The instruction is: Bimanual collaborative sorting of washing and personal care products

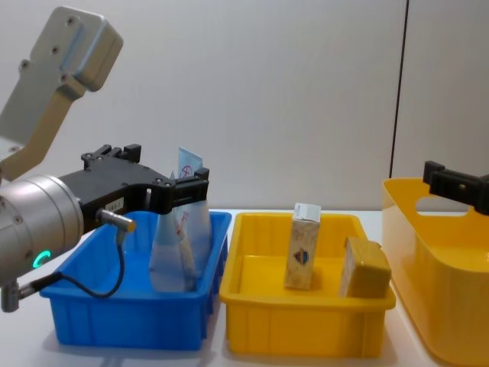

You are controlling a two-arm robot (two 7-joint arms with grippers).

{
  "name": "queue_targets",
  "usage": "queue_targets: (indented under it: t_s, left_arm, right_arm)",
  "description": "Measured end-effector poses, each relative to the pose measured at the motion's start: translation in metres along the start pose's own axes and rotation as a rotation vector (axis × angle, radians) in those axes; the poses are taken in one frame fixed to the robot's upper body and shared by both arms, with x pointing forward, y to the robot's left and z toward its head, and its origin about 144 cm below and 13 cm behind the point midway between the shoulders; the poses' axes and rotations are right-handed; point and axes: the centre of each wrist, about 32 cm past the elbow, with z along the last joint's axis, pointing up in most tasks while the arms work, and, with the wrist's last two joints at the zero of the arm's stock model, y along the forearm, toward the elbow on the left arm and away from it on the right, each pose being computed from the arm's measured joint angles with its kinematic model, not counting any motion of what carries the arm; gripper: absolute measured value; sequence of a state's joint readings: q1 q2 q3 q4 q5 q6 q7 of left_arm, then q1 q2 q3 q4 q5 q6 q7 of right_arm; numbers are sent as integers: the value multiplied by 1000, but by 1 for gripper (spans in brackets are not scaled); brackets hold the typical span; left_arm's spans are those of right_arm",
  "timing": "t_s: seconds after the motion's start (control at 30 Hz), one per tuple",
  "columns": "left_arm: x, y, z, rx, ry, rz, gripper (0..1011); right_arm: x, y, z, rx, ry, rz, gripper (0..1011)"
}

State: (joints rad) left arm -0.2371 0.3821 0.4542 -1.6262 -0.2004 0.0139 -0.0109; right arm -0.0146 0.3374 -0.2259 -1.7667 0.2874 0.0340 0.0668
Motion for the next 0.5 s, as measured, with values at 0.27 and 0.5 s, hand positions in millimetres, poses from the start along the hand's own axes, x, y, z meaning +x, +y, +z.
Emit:
queue_targets:
  t_s: [0.27,0.5]
  left_arm:
    - [0,0,0,0,0,0,1001]
    - [0,0,0,0,0,0,1001]
  right_arm:
    - [0,0,0,0,0,0,1006]
    - [0,0,0,0,0,0,1006]
